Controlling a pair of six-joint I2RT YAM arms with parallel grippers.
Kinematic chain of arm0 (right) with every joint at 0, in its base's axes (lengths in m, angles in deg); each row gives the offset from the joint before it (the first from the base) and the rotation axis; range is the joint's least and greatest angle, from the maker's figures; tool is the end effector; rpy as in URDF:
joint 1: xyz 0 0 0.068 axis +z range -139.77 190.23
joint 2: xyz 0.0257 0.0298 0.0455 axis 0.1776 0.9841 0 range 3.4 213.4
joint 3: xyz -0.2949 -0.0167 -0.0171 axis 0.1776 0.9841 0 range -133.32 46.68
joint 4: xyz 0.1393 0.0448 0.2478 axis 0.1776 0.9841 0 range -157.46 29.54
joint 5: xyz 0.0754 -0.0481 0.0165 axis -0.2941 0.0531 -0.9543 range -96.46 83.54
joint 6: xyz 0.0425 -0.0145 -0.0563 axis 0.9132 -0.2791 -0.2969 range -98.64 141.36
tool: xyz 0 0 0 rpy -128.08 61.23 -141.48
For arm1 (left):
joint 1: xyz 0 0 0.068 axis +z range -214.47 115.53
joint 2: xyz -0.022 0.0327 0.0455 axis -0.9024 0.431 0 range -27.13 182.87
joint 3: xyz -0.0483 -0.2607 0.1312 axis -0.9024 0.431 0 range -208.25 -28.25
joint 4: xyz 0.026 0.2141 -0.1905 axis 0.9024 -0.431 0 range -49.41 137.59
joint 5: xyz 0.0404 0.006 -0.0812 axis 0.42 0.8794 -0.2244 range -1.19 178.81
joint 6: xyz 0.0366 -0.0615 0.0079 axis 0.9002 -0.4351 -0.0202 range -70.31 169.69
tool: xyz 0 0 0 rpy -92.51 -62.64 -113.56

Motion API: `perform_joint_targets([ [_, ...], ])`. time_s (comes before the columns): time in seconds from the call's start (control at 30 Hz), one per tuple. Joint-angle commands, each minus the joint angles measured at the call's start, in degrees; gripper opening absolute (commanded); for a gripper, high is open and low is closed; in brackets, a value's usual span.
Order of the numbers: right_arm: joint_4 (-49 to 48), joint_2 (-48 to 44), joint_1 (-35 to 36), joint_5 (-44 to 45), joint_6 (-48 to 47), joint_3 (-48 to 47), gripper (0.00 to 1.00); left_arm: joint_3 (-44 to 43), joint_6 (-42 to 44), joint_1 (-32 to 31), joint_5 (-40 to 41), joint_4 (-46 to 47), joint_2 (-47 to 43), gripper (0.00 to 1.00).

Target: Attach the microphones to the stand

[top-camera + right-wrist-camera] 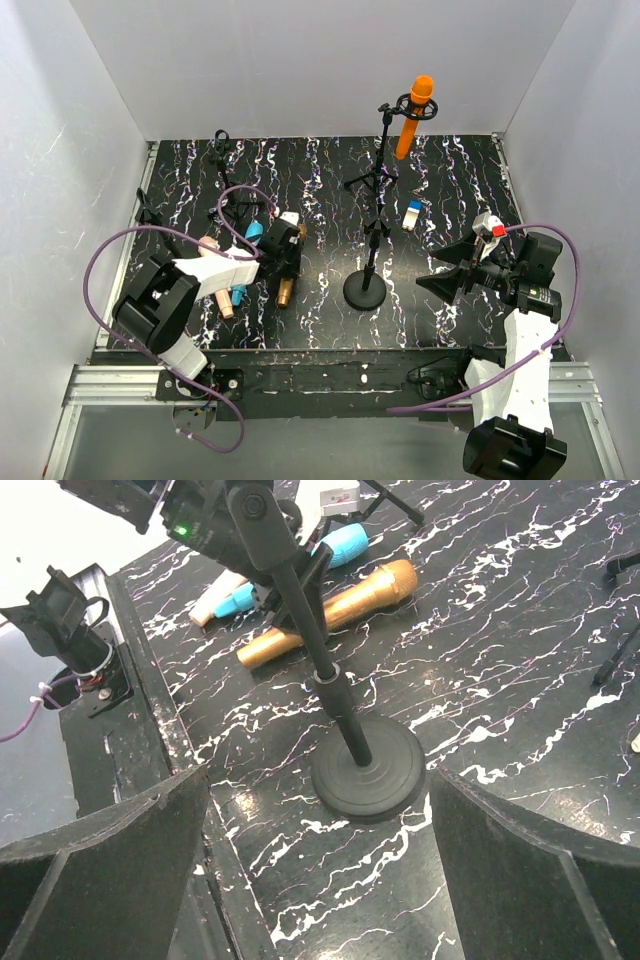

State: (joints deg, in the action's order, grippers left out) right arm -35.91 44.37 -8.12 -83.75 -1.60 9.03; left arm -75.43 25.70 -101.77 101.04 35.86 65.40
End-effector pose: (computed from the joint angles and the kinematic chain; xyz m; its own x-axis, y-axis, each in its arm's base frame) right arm 0.1608 0.0079 0.2964 -0.2305 -0.0138 -0.9730 -0.8473 0.4946 0.1937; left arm 0.2774 -0.1953 0.1380 -0.8136 0.1202 -0.5688 0.1860 0.9808 -0.0587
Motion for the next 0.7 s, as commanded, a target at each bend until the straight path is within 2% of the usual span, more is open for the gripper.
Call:
perform_joint_targets([
  [0.0, 0.6, -0.2, 0.1, 0.2, -1.6, -0.9, 0.97, 2.8, 2.0, -0.7, -12.2, 2.4, -7.6, 0.00],
  [0.13, 3.4, -0.3, -0.4, 0.3, -3.3, -1.6, 0.97, 3.9, 4.3, -0.7, -15.7, 5.5, -17.6, 0.00],
  [0.23, 7.7, 0.7, -1.0, 0.0, -7.2, -3.2, 0.97, 3.4, 6.1, -0.7, -16.9, 6.3, -24.2, 0.00],
  [0.27, 10.3, 1.1, -1.0, 0.5, -11.3, -4.3, 0.97, 3.2, 6.6, -0.7, -17.5, 6.4, -26.1, 0.00],
  [0.33, 19.6, 2.5, -1.0, 1.7, -19.6, -8.1, 0.97, 2.6, 7.5, -0.8, -19.5, 6.7, -29.9, 0.00],
  [0.43, 28.6, 5.2, -1.0, 2.8, -26.5, -15.2, 0.97, 1.3, 8.7, -0.8, -23.0, 6.8, -35.0, 0.00],
  [0.67, 48.7, 13.3, 2.7, 3.3, -38.0, -34.6, 0.98, -3.4, 7.6, -0.8, -30.4, 11.2, -40.1, 0.00],
])
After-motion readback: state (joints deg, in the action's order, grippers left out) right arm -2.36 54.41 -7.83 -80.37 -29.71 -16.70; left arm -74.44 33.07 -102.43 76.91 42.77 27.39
